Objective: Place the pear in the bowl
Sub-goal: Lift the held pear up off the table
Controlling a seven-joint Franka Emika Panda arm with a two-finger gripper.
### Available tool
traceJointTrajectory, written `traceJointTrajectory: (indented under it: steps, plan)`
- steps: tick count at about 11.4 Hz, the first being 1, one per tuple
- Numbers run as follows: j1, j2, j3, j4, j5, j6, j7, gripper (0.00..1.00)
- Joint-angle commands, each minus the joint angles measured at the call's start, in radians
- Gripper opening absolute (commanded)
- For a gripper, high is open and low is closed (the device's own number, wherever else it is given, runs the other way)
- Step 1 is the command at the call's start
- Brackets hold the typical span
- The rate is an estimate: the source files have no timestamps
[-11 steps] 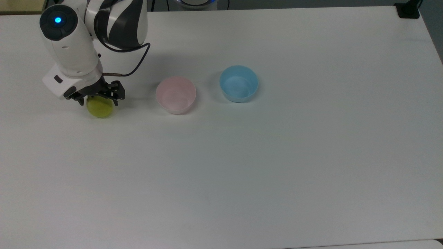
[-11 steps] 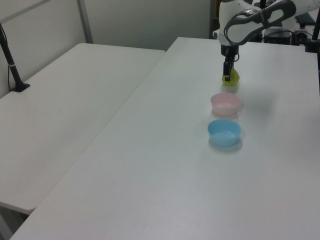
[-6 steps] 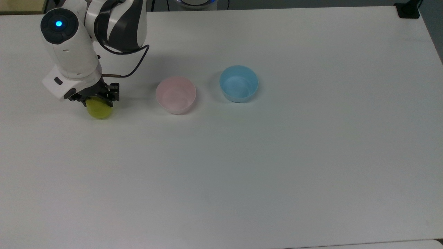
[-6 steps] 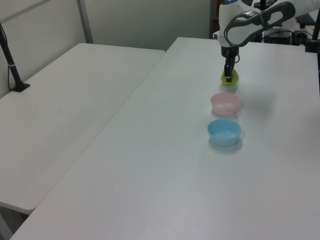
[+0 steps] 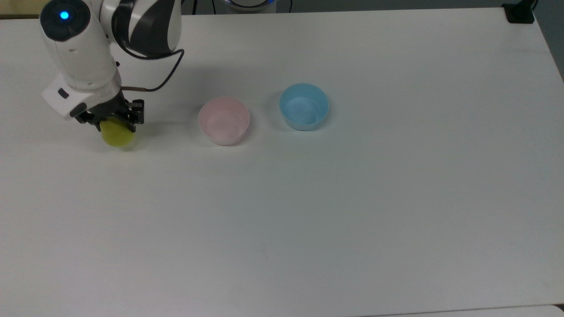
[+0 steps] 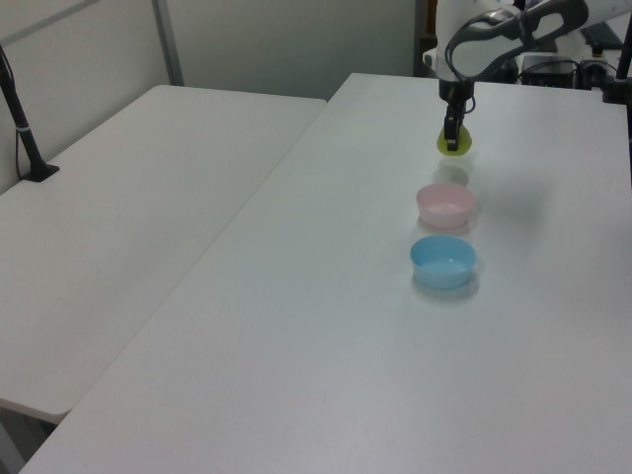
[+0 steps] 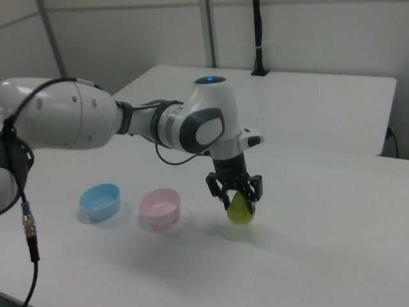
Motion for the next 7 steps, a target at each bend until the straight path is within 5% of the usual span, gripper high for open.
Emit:
traceJointTrajectory:
  steps: [1,7]
  plan:
    - [-0.010,-0.120,0.003,-0.014,-0.004,-0.121,-0.040,0.38]
    - [0.126,-0.237,0.016,-0.023,0.016,-0.261,0.131,0.38]
